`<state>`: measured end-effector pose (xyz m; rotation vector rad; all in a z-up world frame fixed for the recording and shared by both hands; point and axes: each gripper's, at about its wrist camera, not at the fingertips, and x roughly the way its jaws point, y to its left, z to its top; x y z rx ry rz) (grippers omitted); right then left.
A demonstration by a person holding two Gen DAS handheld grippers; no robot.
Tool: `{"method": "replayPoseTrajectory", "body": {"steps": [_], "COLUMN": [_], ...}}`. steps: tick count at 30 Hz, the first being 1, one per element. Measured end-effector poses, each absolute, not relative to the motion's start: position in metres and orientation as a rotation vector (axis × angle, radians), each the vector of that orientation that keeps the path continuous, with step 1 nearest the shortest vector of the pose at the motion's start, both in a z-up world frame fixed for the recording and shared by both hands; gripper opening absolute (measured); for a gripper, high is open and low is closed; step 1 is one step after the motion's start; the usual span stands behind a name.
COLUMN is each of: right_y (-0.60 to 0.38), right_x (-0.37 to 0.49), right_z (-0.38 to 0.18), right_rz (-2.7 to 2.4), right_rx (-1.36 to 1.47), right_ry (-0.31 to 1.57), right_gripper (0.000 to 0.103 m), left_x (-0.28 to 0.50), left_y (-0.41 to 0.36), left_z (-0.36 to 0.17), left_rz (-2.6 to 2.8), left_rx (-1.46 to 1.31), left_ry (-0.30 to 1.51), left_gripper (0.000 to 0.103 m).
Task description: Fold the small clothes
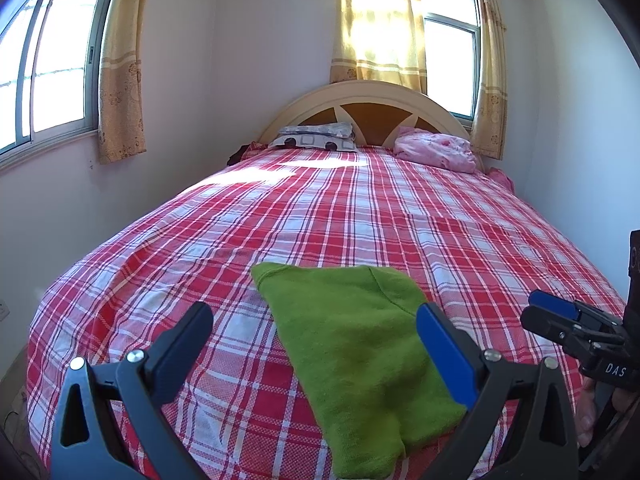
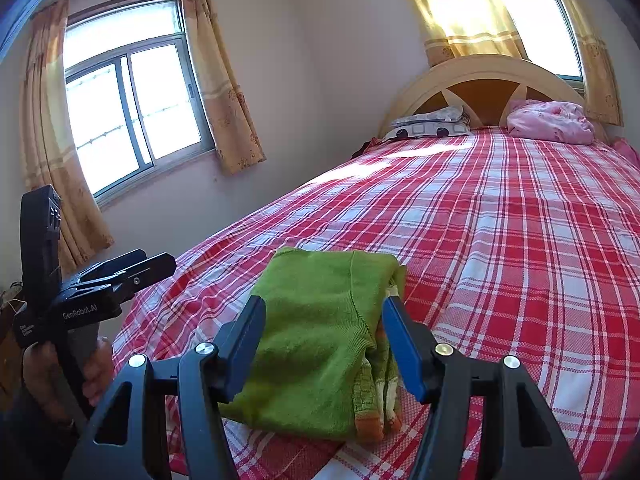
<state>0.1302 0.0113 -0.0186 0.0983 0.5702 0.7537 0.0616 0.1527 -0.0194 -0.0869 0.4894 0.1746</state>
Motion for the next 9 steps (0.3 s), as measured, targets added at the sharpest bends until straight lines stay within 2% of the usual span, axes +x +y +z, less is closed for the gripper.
{"method": "replayPoseTrajectory", "body": {"steps": [9], "right_y": [0.0147], "right_x": [0.1288], "right_z": [-0.0218], "right_rz": [0.76], "right_rx": [0.09], "right_ry": [0.578], "right_gripper": [0.062], "left_x": [0.0592], "left_y": [0.1569], "left_z": [-0.0186], "left_rz": [0.212], "left_rx": [-0.056], "left_ry": [0.453], "left_gripper": [0.103]}}
